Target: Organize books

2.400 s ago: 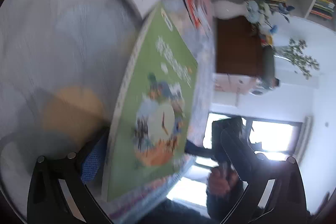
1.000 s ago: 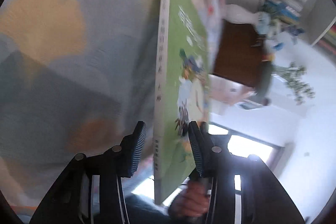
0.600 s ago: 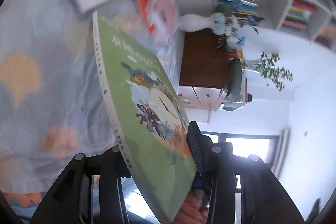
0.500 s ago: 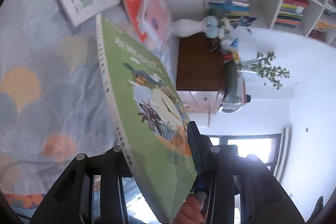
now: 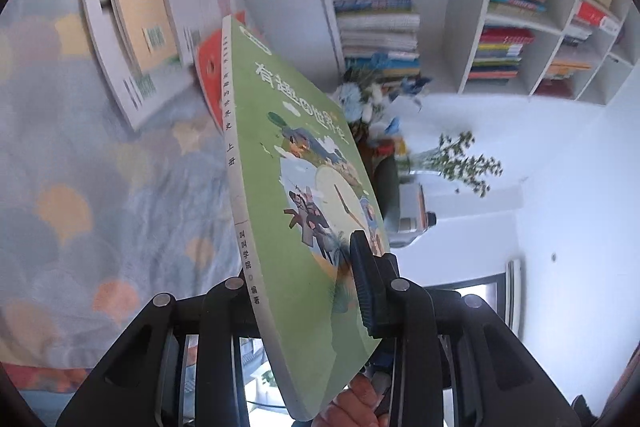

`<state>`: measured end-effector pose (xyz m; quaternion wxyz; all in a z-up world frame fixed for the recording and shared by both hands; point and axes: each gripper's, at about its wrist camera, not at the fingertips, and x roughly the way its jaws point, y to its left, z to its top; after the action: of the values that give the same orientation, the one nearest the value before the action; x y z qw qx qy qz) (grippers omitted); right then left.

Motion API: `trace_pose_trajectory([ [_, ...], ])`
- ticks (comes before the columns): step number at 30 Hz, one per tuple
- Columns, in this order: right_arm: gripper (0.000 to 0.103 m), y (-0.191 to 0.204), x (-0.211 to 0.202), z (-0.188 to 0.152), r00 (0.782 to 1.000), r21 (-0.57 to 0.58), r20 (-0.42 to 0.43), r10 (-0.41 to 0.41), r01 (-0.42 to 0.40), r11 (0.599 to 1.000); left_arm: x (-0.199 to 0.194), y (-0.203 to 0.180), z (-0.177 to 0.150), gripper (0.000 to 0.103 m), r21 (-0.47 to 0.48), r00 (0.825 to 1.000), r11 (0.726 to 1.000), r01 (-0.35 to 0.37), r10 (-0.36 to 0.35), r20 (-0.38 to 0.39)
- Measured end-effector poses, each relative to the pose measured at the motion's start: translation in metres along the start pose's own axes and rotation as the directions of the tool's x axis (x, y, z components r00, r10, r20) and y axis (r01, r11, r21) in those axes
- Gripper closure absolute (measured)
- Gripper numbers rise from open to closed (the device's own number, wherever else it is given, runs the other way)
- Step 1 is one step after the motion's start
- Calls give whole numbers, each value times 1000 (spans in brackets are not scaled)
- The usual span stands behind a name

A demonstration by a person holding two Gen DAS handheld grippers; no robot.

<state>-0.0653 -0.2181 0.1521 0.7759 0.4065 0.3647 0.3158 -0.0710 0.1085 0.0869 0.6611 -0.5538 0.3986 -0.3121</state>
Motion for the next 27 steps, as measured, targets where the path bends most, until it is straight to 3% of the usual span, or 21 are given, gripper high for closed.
trace_pose_trajectory([
  [3,88,22,22,-8,999,-28,-14,30,-30,999,-34,-3,7,75,16,999,1000,8,-8,42],
  [6,88,45,43,-23,998,-43,-30,61,-62,997,-70,9,17,74,-35,997,998,55,-52,61],
  [11,88,96,96,-72,997,-82,-41,71,-74,994,-155,25,43,74,-38,994,997,61,-58,94],
  [18,88,148,199,-157,994,-27,-86,67,-70,997,-257,54,78,74,-74,988,997,-36,47,145],
  [21,88,158,240,-156,988,7,-129,79,-79,997,-290,70,86,73,-108,975,990,-95,115,190],
  [27,88,159,311,-167,972,64,-229,55,-41,997,-325,120,88,73,-248,956,964,-95,158,247],
])
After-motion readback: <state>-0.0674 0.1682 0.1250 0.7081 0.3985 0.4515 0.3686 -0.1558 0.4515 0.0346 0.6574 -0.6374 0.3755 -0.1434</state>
